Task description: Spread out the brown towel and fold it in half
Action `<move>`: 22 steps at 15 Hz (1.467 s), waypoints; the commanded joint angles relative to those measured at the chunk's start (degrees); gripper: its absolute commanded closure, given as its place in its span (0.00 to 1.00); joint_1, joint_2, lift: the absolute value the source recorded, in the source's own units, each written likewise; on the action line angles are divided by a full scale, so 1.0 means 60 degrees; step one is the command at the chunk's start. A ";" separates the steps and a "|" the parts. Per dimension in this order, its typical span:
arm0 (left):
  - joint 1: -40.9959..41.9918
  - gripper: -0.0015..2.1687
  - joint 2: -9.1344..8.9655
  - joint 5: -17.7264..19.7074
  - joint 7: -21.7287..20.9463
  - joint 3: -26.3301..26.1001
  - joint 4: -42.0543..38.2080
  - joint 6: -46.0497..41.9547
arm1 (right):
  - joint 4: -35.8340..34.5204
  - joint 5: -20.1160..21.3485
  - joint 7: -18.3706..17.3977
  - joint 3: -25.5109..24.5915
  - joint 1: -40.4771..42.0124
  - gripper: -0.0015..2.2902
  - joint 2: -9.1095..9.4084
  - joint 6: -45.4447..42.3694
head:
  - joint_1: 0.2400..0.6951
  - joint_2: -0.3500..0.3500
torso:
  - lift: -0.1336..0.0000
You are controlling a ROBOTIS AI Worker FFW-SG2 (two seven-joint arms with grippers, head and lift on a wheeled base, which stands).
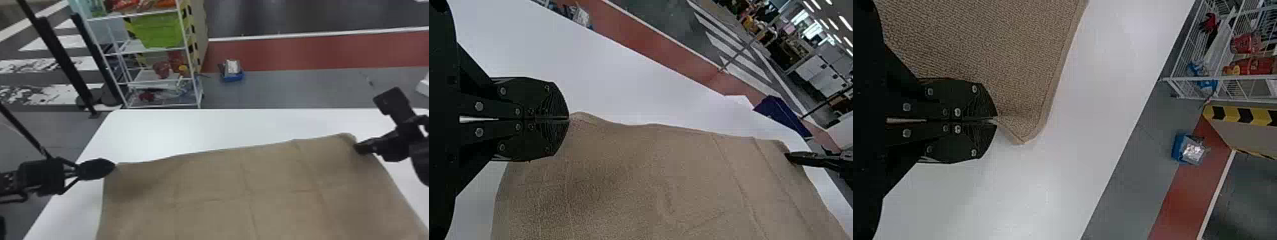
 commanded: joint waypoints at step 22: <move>0.2461 0.80 -0.0241 0.1062 -0.1261 0.2080 -0.0798 -0.3164 | -0.5616 -0.0365 0.3037 -0.2508 0.5885 0.52 -0.1775 -0.5663 | 1.00 0.86 | 0.07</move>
